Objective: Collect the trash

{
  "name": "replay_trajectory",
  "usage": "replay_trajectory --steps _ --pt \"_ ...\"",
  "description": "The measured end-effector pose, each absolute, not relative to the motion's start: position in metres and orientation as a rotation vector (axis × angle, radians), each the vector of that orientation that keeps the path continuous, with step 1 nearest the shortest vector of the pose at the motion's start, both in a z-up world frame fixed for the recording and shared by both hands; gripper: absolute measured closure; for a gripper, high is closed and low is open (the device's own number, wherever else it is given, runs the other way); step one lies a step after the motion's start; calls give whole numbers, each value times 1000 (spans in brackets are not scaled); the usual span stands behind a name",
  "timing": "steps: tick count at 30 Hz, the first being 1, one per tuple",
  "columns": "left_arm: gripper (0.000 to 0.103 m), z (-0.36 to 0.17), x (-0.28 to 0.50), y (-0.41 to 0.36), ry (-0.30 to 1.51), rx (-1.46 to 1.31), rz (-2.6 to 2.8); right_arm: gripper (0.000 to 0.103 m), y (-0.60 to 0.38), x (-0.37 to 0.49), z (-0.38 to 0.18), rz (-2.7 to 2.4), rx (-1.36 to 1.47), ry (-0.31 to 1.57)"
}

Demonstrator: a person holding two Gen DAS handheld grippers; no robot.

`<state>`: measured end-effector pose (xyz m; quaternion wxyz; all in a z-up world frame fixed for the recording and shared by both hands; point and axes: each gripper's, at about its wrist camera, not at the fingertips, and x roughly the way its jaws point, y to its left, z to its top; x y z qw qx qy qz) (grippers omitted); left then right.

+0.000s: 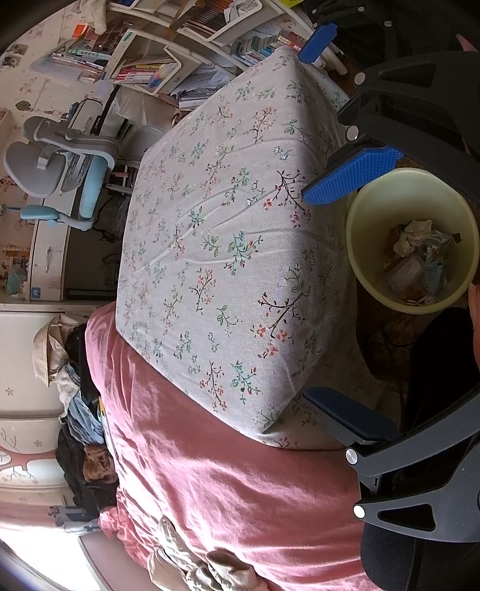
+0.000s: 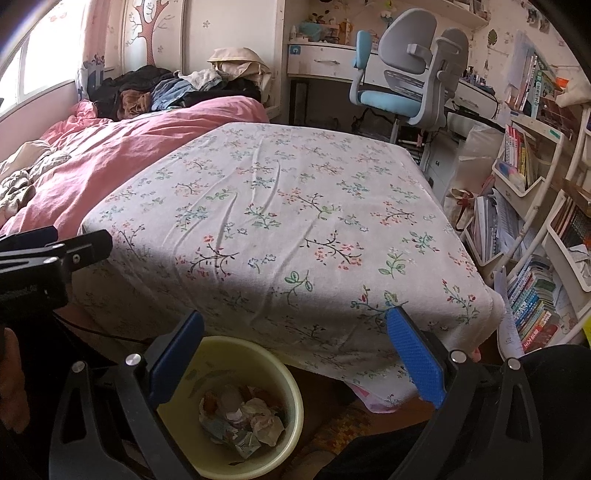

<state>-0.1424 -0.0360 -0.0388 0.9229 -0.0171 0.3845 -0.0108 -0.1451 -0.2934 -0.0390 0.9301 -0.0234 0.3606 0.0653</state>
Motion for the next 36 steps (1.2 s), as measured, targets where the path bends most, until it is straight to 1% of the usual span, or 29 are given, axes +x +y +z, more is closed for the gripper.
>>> replay_trajectory --steps 36 --pt "7 -39 -139 -34 804 -48 -23 8 -293 -144 -42 118 -72 757"
